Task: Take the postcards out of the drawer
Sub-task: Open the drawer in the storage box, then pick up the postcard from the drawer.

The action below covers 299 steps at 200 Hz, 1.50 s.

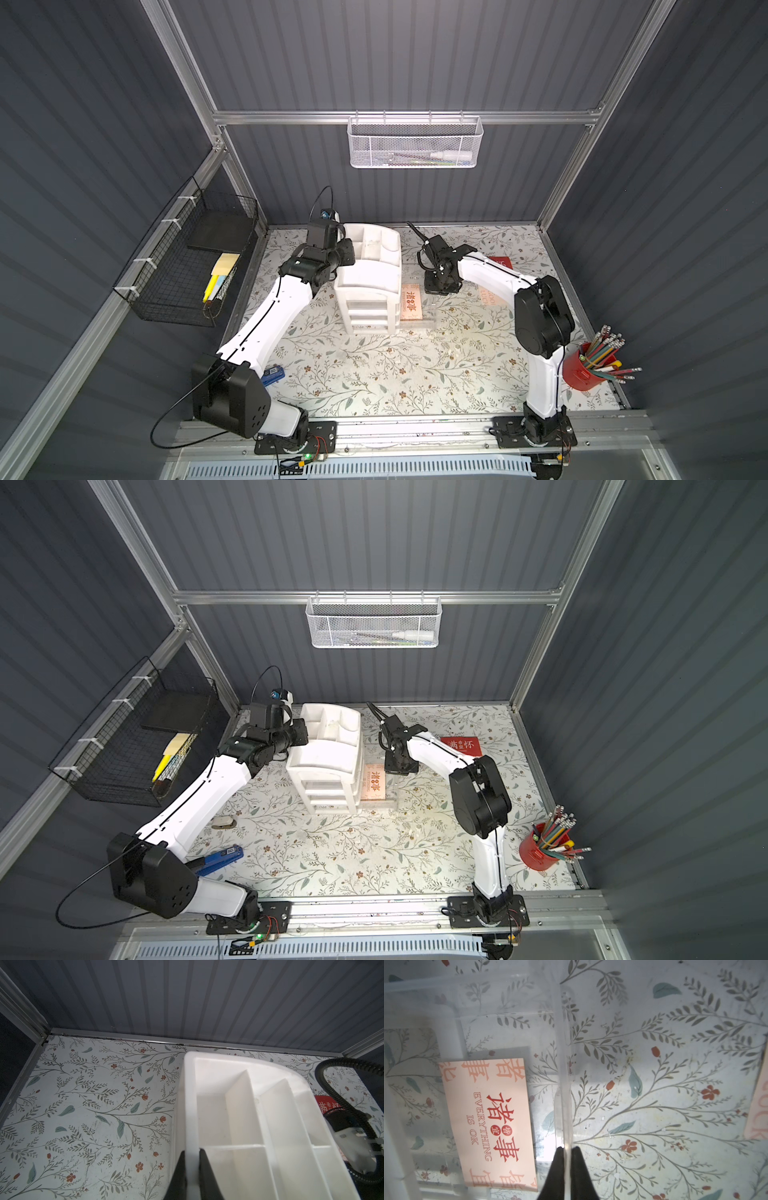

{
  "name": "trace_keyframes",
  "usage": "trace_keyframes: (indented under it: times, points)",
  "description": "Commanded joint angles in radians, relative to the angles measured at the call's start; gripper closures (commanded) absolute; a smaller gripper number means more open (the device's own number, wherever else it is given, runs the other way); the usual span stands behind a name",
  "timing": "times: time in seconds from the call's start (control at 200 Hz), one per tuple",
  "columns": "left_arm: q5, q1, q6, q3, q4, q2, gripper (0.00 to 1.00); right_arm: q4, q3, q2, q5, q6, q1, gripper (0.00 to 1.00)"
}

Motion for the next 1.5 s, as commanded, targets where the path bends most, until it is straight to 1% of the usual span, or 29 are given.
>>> trace_keyframes:
  times: [0.0,0.045,0.13,0.19,0.35,0.51,0.65,0.895,1.0,1.156,1.336,1.491]
  points:
    - [-0.048,0.006,0.066,-0.061,-0.157,0.062,1.0,-0.009,-0.013,-0.013,0.038,-0.005,-0.018,0.97]
    - [-0.046,0.006,0.066,-0.061,-0.158,0.061,1.0,-0.006,-0.016,-0.012,0.035,-0.005,-0.02,0.96]
    - [-0.046,0.006,0.067,-0.06,-0.157,0.06,1.0,-0.002,-0.021,-0.018,0.031,-0.002,-0.023,0.86]
    - [-0.043,0.006,0.069,-0.059,-0.156,0.06,1.0,0.001,-0.021,-0.024,0.03,-0.003,-0.023,0.82]
    - [-0.04,0.006,0.069,-0.06,-0.156,0.062,1.0,0.002,-0.021,-0.056,0.03,-0.003,-0.023,0.79]
    - [-0.037,0.006,0.07,-0.061,-0.155,0.062,1.0,0.025,-0.033,-0.107,-0.014,-0.005,-0.022,0.77]
    - [-0.035,0.006,0.07,-0.063,-0.154,0.062,1.0,0.055,-0.034,-0.132,-0.055,0.004,0.003,0.76]
    - [-0.03,0.006,0.069,-0.063,-0.152,0.065,1.0,0.068,0.016,-0.056,-0.091,0.016,0.053,0.75]
    - [-0.028,0.006,0.069,-0.064,-0.153,0.064,1.0,0.073,0.03,-0.014,-0.098,0.024,0.068,0.72]
    - [-0.029,0.006,0.069,-0.065,-0.154,0.062,1.0,0.077,0.044,0.038,-0.103,0.033,0.08,0.71]
    - [-0.024,0.007,0.07,-0.069,-0.154,0.06,1.0,0.079,0.054,0.078,-0.092,0.044,0.08,0.63]
    - [-0.025,0.006,0.07,-0.07,-0.153,0.058,1.0,0.07,0.073,0.113,-0.097,0.05,0.081,0.6]
